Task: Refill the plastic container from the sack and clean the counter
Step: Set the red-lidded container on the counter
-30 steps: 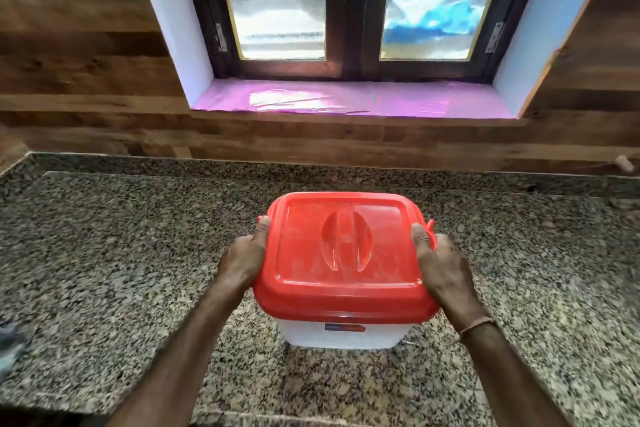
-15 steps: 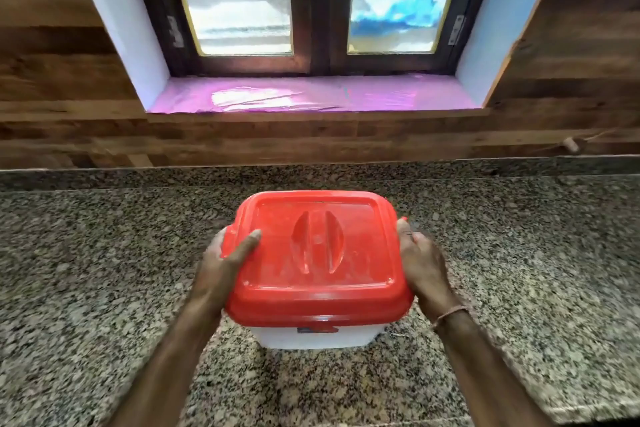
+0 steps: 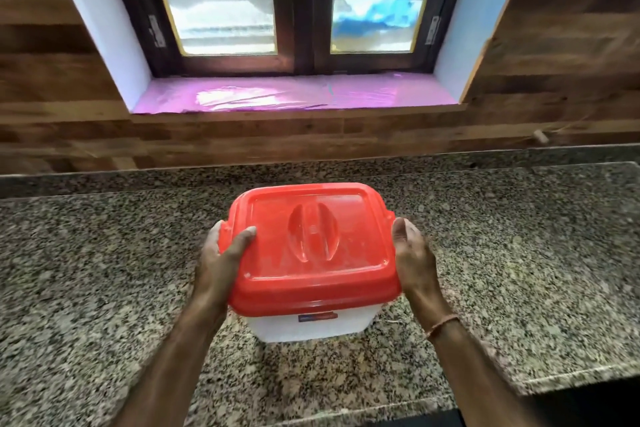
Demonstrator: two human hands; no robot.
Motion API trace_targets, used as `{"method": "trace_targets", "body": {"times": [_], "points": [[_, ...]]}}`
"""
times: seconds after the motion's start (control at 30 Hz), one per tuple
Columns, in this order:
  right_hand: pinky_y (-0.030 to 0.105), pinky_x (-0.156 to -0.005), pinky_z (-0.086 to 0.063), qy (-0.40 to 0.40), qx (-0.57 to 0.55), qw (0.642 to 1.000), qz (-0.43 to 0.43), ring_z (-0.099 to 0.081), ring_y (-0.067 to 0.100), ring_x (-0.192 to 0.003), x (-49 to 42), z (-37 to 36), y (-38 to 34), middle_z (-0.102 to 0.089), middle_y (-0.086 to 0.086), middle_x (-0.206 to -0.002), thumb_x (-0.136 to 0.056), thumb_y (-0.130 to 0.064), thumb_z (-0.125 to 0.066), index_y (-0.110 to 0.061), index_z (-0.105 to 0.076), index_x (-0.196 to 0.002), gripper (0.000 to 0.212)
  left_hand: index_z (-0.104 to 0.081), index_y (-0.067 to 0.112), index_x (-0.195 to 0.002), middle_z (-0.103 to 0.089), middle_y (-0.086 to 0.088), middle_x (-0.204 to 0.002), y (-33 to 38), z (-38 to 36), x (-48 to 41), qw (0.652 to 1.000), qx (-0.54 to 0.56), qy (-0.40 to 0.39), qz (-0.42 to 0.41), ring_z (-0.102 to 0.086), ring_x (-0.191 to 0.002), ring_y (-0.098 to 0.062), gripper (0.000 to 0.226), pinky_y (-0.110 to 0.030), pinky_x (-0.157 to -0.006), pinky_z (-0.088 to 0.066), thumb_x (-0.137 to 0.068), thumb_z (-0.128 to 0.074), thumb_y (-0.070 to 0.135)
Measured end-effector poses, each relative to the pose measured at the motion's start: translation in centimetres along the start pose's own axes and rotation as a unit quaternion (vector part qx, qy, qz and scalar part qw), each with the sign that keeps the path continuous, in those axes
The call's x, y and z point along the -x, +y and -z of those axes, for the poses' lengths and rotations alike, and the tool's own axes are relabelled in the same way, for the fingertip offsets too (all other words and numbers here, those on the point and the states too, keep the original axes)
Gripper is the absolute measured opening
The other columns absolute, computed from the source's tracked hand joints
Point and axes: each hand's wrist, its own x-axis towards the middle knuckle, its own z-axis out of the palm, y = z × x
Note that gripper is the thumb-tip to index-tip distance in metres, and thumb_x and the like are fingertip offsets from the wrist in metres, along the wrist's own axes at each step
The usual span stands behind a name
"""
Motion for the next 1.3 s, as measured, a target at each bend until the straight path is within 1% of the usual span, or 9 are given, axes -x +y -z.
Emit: {"method": "trace_targets", "body": {"times": [0.1, 0.17, 0.37, 0.6, 0.77, 0.87, 1.0, 1.17, 1.3], "points": [[0.053, -0.087, -0.062, -0.016, -0.045, 0.999, -0.008, -0.069, 0.028, -0.115, 0.9, -0.2, -0.3, -0.063, 0.007, -0.138, -0.081, -0.093, -0.031, -0.036, -0.042, -0.148, 0.089, -0.027, 0.028, -0.159, -0.058, -0.010, -0.140, 0.4, -0.3, 0.4, 1.000, -0.006, 0.005, -0.005, -0.069, -0.110, -0.029, 0.094, -0.052, -0.083, -0.063, -0.082, -0.074, 0.054], [0.056, -0.096, -0.058, -0.012, -0.052, 0.998, -0.011, -0.062, 0.029, -0.127, 1.0, -0.1, -0.7, -0.052, 0.006, -0.152, -0.076, -0.096, -0.035, -0.038, -0.037, -0.152, 0.096, -0.023, 0.027, -0.161, -0.055, -0.011, -0.144, 0.6, -0.5, 0.7, 1.000, -0.005, 0.002, -0.015, -0.068, -0.112, -0.028, 0.092, -0.052, -0.083, -0.062, -0.087, -0.073, 0.048], [0.054, -0.093, -0.059, -0.029, -0.085, 0.996, 0.008, -0.069, 0.025, -0.114, 2.0, 0.2, -2.3, -0.064, 0.003, -0.135, -0.072, -0.094, -0.047, -0.038, -0.041, -0.149, 0.095, -0.024, 0.028, -0.161, -0.056, -0.009, -0.143, 1.2, -0.3, 1.1, 1.000, 0.010, 0.000, -0.030, -0.068, -0.110, -0.026, 0.095, -0.049, -0.082, -0.062, -0.084, -0.076, 0.047], [0.046, -0.087, -0.063, 0.016, -0.131, 0.990, 0.049, -0.074, 0.019, -0.103, 1.0, 3.8, -4.4, -0.072, -0.001, -0.120, -0.083, -0.067, -0.068, -0.029, -0.049, -0.144, 0.074, -0.022, 0.032, -0.161, -0.054, -0.007, -0.146, 4.7, -3.3, 2.1, 0.995, -0.021, -0.004, -0.099, -0.065, -0.118, -0.026, 0.104, -0.053, -0.095, -0.058, -0.077, -0.078, 0.058], [0.046, -0.083, -0.064, -0.018, -0.218, 0.976, -0.018, -0.077, 0.028, -0.098, -2.7, 10.3, -2.8, -0.075, 0.008, -0.117, -0.083, -0.041, -0.079, -0.017, -0.051, -0.142, 0.070, -0.020, 0.042, -0.156, -0.048, -0.003, -0.154, 6.0, -11.1, 1.5, 0.980, -0.142, 0.016, -0.136, -0.049, -0.138, -0.032, 0.114, -0.056, -0.113, -0.042, -0.062, -0.064, 0.087], [0.042, -0.074, -0.065, -0.024, -0.276, 0.960, -0.046, -0.077, 0.030, -0.097, -5.7, 15.5, -0.1, -0.075, 0.014, -0.119, -0.086, -0.030, -0.078, -0.014, -0.053, -0.139, 0.061, -0.016, 0.041, -0.159, -0.035, -0.003, -0.164, 6.0, -17.2, 1.6, 0.969, -0.206, -0.029, -0.132, -0.033, -0.149, -0.036, 0.111, -0.059, -0.120, -0.030, -0.069, -0.052, 0.094], [0.039, -0.063, -0.064, 0.021, -0.296, 0.952, -0.077, -0.079, 0.026, -0.082, -9.6, 22.5, 5.4, -0.074, 0.019, -0.118, -0.087, -0.025, -0.078, -0.012, -0.055, -0.139, 0.058, -0.008, 0.025, -0.165, 0.000, -0.003, -0.173, 4.5, -24.8, 2.3, 0.909, -0.376, -0.083, -0.157, 0.005, -0.159, -0.019, 0.096, -0.053, -0.127, 0.002, -0.087, -0.027, 0.078], [0.032, -0.060, -0.063, 0.043, -0.259, 0.958, -0.114, -0.076, 0.014, -0.074, -13.1, 26.2, 13.3, -0.074, 0.015, -0.113, -0.042, -0.053, -0.098, -0.011, -0.061, -0.131, 0.105, 0.000, 0.018, -0.165, 0.020, -0.005, -0.170, -0.2, -28.3, 1.7, 0.778, -0.596, -0.048, -0.193, 0.019, -0.157, -0.020, 0.107, -0.056, -0.125, -0.002, -0.085, -0.020, 0.087], [0.024, -0.055, -0.059, 0.013, -0.216, 0.967, -0.136, -0.073, 0.007, -0.066, -15.0, 24.0, 17.8, -0.071, 0.020, -0.117, -0.078, -0.016, -0.084, -0.003, -0.059, -0.130, 0.059, -0.004, 0.013, -0.164, 0.018, -0.006, -0.170, -0.7, -28.6, 1.9, 0.736, -0.644, -0.013, -0.209, 0.014, -0.158, -0.023, 0.120, -0.053, -0.125, -0.010, -0.069, -0.005, 0.087]]}}
